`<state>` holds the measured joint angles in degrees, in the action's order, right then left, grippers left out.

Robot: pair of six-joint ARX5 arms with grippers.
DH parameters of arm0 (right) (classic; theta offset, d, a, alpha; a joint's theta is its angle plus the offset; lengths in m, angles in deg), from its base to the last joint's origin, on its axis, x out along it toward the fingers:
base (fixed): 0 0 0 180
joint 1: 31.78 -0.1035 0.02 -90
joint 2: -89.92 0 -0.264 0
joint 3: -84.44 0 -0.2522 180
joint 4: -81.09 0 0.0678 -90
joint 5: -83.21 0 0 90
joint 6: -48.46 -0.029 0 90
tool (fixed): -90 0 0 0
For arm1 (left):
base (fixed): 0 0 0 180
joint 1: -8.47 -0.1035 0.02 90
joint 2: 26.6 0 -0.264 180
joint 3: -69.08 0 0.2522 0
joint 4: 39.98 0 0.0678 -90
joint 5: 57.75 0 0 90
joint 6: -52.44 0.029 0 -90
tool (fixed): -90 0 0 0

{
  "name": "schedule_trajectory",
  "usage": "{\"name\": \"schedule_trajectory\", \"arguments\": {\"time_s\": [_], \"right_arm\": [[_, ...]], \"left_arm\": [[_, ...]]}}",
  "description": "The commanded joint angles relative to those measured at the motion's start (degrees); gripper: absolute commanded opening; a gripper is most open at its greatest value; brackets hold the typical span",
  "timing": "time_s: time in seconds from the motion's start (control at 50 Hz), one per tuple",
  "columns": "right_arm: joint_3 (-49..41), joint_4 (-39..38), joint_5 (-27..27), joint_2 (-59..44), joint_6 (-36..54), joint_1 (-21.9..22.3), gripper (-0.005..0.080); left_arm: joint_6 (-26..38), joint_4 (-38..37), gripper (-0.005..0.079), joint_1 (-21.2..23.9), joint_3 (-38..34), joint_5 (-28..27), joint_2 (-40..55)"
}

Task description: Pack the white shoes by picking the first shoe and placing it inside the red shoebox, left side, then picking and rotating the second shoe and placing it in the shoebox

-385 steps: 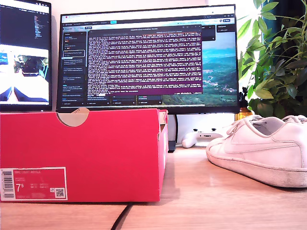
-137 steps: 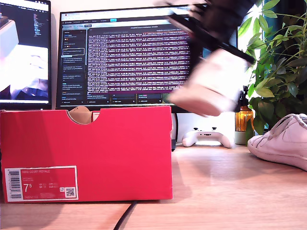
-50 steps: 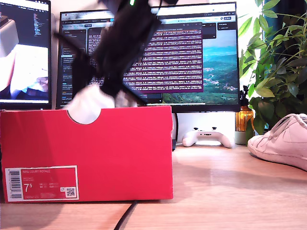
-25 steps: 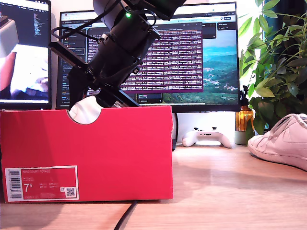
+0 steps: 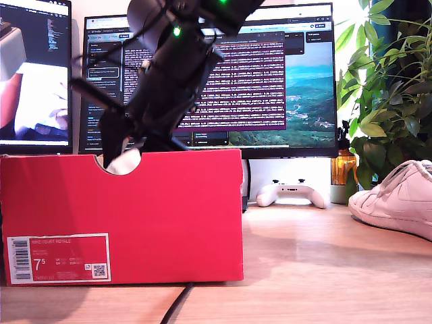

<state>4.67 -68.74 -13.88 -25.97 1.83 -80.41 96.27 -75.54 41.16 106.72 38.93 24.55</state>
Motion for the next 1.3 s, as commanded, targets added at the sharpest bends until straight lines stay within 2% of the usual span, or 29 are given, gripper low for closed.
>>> {"name": "schedule_trajectory", "arguments": {"time_s": [0.0, 0.12, 0.26, 0.3, 0.66, 0.96, 1.1, 1.18, 1.28], "right_arm": [[1.73, -1.95, 0.00, -0.11, 0.52, -0.79, -0.0013], [1.73, -2.05, -0.04, -0.11, 0.52, -1.07, 0.0020], [1.73, -2.75, -1.33, -0.11, 0.55, -1.25, 0.0233], [1.73, -3.08, -1.64, -0.11, 0.55, -1.27, 0.0271], [2.86, -2.60, -2.05, -0.07, 0.72, -1.01, 0.0281], [13.33, 13.44, -2.32, -0.07, 10.36, 2.56, 0.0286], [19.80, 22.12, -3.96, -0.07, 10.67, 5.68, 0.0294], [22.84, 26.49, -5.51, -0.07, 11.21, 7.52, 0.0338], [26.01, 31.08, -5.40, -0.07, 14.21, 9.66, 0.0446]], "left_arm": [[-0.35, 0.46, -0.0011, 0.11, 0.55, -0.22, 0.22], [-0.35, 0.44, -0.0011, 0.11, 0.55, -0.22, 0.22], [-0.35, 0.44, -0.0011, 0.11, 0.55, -0.24, 0.22], [-0.33, 0.44, -0.0011, 0.11, 0.55, -0.24, 0.22], [-0.35, 0.42, -0.0011, 0.11, 0.55, -0.26, 0.22], [-0.35, 0.42, -0.0011, 0.11, 0.55, -0.28, 0.22], [-0.35, 0.42, -0.0011, 0.11, 0.55, -0.28, 0.22], [-0.35, 0.42, -0.0011, 0.11, 0.55, -0.28, 0.22], [-0.35, 0.42, -0.0011, 0.11, 0.55, -0.28, 0.22]]}}
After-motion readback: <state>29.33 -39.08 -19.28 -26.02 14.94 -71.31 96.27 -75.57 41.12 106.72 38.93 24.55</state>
